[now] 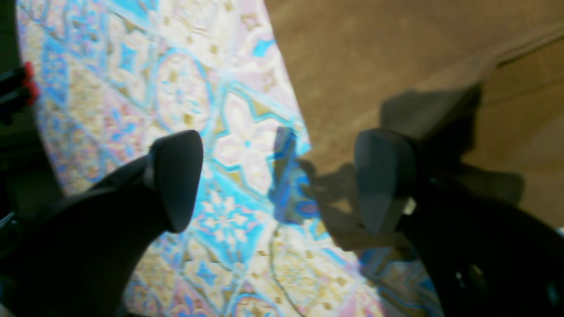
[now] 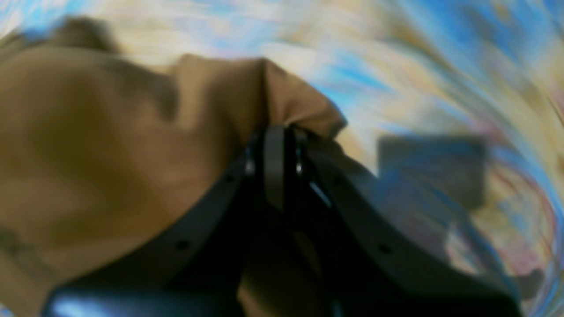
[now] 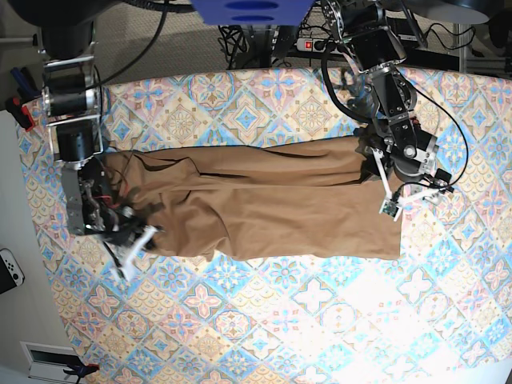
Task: Layout the t-shirt on the table in an organized manner, then fold the t-shirt properly
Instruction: 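Release the shirt with both grippers and reposition the right gripper, then grasp the shirt end with the right gripper and drag it inward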
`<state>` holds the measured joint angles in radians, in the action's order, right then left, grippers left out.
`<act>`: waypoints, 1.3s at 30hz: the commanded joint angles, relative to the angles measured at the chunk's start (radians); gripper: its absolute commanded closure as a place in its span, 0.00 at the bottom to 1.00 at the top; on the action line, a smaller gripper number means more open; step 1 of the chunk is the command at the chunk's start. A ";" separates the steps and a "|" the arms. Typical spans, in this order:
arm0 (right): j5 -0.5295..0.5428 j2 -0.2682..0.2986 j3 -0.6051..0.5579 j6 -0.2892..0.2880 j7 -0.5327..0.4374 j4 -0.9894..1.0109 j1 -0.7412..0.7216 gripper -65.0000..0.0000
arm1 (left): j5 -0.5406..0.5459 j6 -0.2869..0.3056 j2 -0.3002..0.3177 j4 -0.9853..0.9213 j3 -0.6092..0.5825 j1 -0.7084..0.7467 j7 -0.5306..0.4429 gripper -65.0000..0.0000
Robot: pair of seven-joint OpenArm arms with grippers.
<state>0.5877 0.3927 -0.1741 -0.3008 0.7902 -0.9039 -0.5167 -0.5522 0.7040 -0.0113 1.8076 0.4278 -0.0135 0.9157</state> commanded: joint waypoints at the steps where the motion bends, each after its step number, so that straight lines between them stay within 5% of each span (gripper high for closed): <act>1: 0.021 0.019 0.012 -0.002 -0.016 -0.087 -0.043 1.00 | -0.001 -0.006 0.003 0.002 -0.002 -0.018 -0.008 0.21; 7: 0.021 0.042 0.144 0.091 0.056 -0.404 0.145 1.00 | 0.007 -0.006 0.001 -0.015 -0.002 -0.016 -0.008 0.21; 21: 0.019 0.042 0.436 0.091 0.094 -0.843 0.576 1.00 | 0.005 -0.006 0.001 -0.035 -0.005 -0.018 -0.013 0.21; 26: 0.019 0.042 0.448 0.091 0.058 -0.927 0.708 1.00 | 0.008 -0.006 0.001 -0.035 -0.005 -0.019 -0.013 0.21; 32: 0.021 0.042 0.448 0.091 0.053 -0.924 0.695 1.00 | 0.007 -0.006 0.001 -0.035 -0.007 -0.019 -0.011 0.21; 36: 0.021 0.042 0.454 0.088 0.051 -0.933 0.702 0.66 | 0.002 -0.006 0.001 -0.035 -0.007 -0.018 -0.011 0.21; 39: 0.021 0.042 0.451 0.087 0.051 -0.933 0.697 0.54 | 0.002 -0.006 0.001 -0.035 -0.007 -0.015 -0.011 0.21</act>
<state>0.5934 0.4187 0.2710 -0.2092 0.8772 -1.8172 0.2020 -0.5488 0.7044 -0.0143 1.7546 0.4236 -0.0128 0.9131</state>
